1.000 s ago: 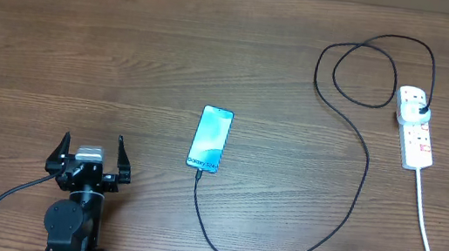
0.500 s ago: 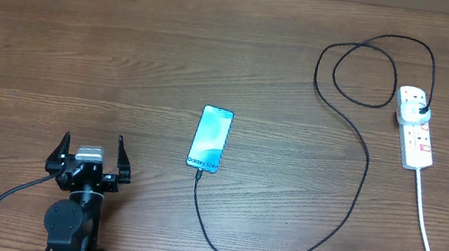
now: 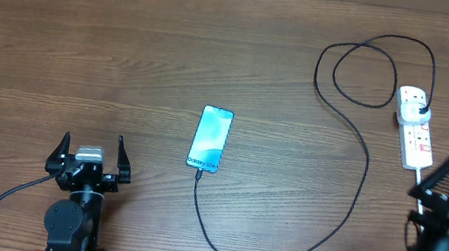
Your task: Plug charger to phone and switch on socket
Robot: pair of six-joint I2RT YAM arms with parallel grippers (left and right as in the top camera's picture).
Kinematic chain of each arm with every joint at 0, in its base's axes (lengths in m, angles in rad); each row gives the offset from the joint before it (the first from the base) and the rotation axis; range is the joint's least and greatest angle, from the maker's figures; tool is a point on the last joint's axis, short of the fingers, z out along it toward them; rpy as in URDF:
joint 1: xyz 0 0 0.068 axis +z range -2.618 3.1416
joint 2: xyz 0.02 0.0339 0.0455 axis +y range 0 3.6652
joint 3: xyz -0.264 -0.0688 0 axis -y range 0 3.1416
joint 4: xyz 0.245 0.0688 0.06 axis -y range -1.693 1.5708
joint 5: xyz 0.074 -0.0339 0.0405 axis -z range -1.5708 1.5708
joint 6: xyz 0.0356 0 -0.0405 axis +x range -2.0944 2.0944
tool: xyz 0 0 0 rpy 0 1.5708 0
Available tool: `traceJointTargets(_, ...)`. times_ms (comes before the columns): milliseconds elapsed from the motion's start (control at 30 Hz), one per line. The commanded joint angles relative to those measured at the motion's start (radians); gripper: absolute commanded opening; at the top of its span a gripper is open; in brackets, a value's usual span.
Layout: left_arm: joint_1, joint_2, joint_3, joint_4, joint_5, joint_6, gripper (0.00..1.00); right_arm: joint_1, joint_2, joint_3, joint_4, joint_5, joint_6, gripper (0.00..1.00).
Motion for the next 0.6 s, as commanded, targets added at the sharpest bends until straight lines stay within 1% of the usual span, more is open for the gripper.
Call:
traceJointTargets(0, 0.006, -0.01, -0.006, 0.005, 0.008, 0.022, 1.0, 0.005, -0.006, -0.087, 0.008, 0.014, 0.002, 1.0)
traceJointTargets(300, 0.006, -0.01, -0.006, 0.005, 0.008, 0.022, 0.99, 0.005, -0.006, -0.275, 0.017, 0.013, 0.003, 1.0)
traceJointTargets(467, 0.006, -0.01, -0.006, 0.005, 0.008, 0.022, 1.0, 0.005, -0.006, -0.378, 0.081, 0.006, 0.003, 1.0)
traceJointTargets(567, 0.006, -0.01, -0.006, 0.005, 0.008, 0.022, 0.99, 0.005, -0.006, -0.41, 0.089, 0.006, 0.008, 1.0)
